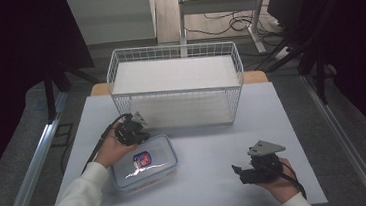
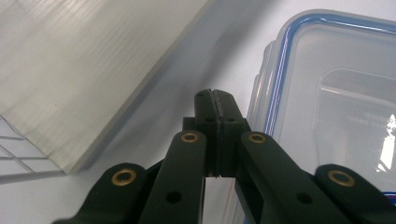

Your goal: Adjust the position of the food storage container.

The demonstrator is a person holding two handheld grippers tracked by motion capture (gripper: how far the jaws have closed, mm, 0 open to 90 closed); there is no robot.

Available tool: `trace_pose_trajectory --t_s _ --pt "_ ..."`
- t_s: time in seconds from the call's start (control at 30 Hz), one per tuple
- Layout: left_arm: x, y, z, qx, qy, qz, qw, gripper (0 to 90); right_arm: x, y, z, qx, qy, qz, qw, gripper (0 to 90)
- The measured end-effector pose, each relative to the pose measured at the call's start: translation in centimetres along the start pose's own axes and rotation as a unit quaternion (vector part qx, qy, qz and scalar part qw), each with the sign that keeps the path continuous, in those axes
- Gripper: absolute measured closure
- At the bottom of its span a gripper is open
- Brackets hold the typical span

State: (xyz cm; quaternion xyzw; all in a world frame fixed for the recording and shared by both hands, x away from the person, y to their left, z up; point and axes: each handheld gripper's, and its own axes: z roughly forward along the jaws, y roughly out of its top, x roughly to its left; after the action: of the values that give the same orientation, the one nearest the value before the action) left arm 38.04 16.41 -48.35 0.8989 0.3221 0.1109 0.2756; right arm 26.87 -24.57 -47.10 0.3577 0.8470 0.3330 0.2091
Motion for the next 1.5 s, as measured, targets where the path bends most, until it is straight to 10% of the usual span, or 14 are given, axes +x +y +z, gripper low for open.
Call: trace_pose_trajectory --t_s 0.33,0.67,0.9,1.5 --pt "0.4 -2.3 -5.0 -0.018 0.042 -0.024 0.9987 90.0 -0.1 -0.2 -0.1 0.0 -0.003 0.004 1.0 16.1" --pt "0.1 -9.0 -8.9 -0.007 0.094 -0.081 0.9923 90.0 0.3 0.0 0.1 0.004 -0.003 -0.002 1.0 16.1" --pt "-2.4 -13.4 -9.7 0.008 0.065 -0.122 0.9903 90.0 0.4 0.0 0.4 0.01 -0.003 -0.004 0.9999 16.0" --pt "-2.8 -10.9 -6.4 0.037 0.045 -0.13 0.9898 90.0 0.5 0.1 0.3 0.01 -0.005 -0.008 0.9999 16.0"
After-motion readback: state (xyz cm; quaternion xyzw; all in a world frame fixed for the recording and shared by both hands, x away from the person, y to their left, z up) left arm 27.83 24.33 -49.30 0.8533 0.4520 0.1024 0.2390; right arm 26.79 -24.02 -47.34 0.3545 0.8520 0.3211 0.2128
